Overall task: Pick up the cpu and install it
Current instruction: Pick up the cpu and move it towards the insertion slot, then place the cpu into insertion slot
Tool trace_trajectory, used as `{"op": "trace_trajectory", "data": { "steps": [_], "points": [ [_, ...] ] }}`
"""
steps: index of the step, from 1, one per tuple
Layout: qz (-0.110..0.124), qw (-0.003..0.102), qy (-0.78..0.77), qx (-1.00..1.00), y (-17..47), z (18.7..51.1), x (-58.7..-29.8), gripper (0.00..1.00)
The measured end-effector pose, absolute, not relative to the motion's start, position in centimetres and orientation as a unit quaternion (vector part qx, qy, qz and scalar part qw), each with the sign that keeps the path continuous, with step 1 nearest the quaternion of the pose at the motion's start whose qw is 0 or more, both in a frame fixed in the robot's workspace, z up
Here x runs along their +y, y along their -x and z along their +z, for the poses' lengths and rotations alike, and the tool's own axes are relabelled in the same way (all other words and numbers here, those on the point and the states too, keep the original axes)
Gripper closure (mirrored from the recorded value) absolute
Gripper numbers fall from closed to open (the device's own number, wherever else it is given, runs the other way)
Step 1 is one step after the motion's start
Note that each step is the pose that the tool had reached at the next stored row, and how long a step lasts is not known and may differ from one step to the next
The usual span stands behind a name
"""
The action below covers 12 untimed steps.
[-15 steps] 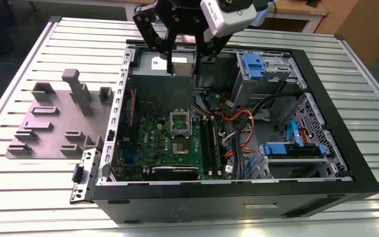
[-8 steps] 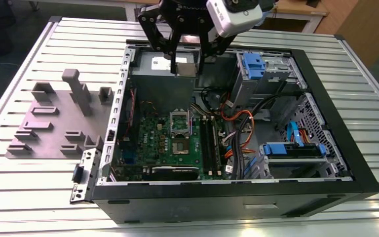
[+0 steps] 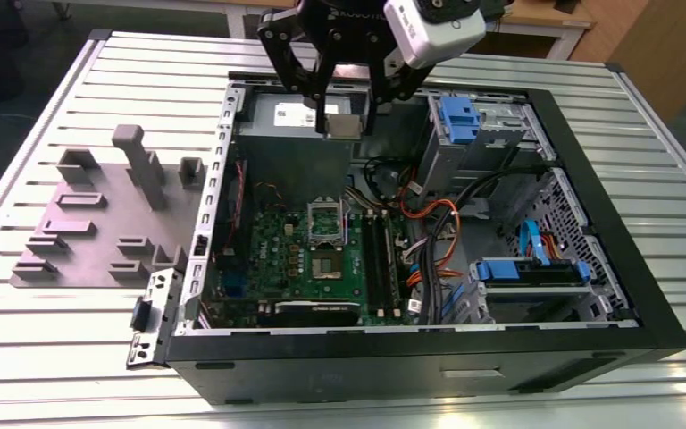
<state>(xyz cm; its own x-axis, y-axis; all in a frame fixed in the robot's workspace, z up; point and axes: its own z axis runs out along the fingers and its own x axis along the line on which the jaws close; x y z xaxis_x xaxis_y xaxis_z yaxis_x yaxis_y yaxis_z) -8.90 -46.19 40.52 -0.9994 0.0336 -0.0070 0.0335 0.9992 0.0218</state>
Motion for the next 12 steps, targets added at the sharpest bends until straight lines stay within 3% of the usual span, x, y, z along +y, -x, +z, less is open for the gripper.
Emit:
{"op": "trace_trajectory", "data": {
  "steps": [12],
  "points": [
    [0.012,0.004,-0.017,1.000,8.37,40.52,-46.19,0.53]
  ]
}}
